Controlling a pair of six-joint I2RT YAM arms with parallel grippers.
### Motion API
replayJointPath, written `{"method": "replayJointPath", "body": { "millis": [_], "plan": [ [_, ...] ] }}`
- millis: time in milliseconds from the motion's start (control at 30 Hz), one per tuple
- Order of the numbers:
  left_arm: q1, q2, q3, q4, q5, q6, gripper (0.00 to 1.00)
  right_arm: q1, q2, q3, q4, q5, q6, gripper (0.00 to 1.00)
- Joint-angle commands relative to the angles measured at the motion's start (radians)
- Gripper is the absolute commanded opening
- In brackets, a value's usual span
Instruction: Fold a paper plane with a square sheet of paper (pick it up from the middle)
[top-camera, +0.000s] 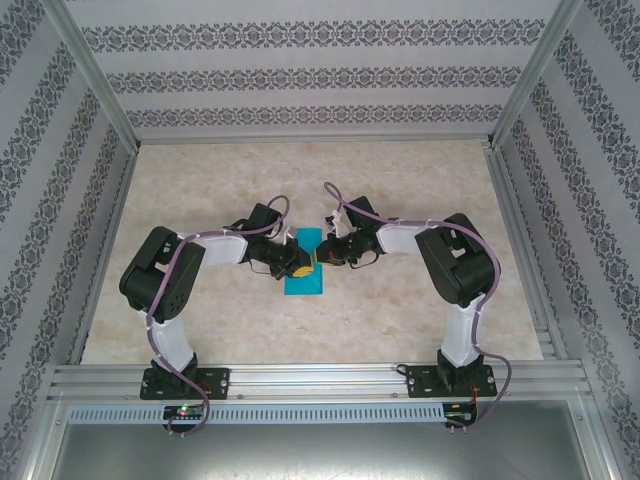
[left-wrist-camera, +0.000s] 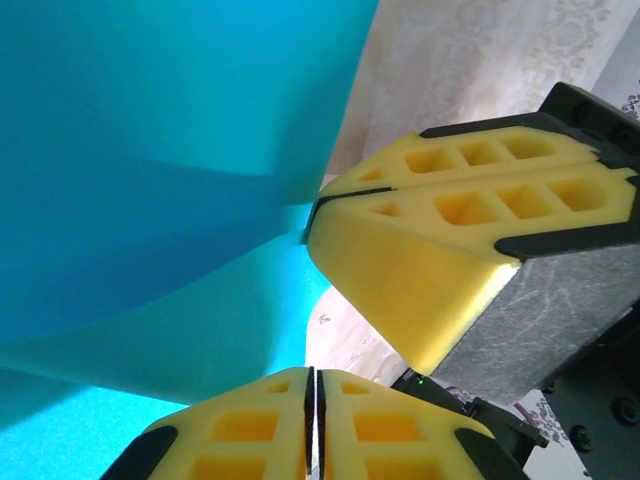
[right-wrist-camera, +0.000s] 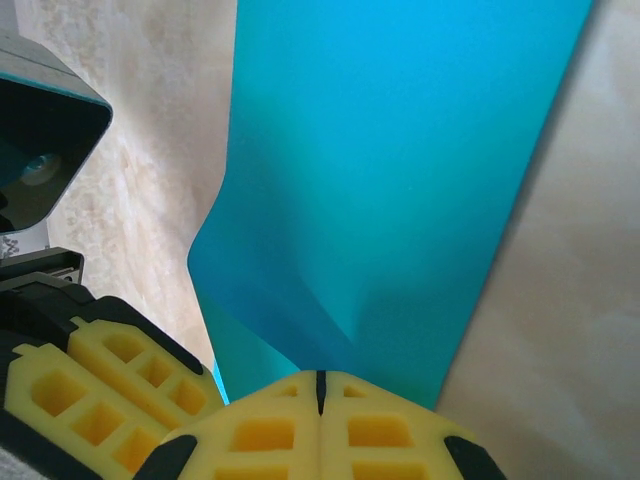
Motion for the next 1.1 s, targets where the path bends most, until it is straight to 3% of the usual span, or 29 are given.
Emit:
{"method": "replayJointPath", "body": {
  "millis": [0, 1067],
  "plan": [
    [-0.014, 0.014, 0.018, -0.034, -0.017, 0.022, 0.12, -0.006, 0.019, 0.03, -0.015, -0.014, -0.031, 0.0],
    [-0.027, 0.056, 0.035, -0.015, -0.035, 0.02, 0.12, -0.017, 0.042, 0.053, -0.061, 0.023, -0.059, 0.0]
  ]
}}
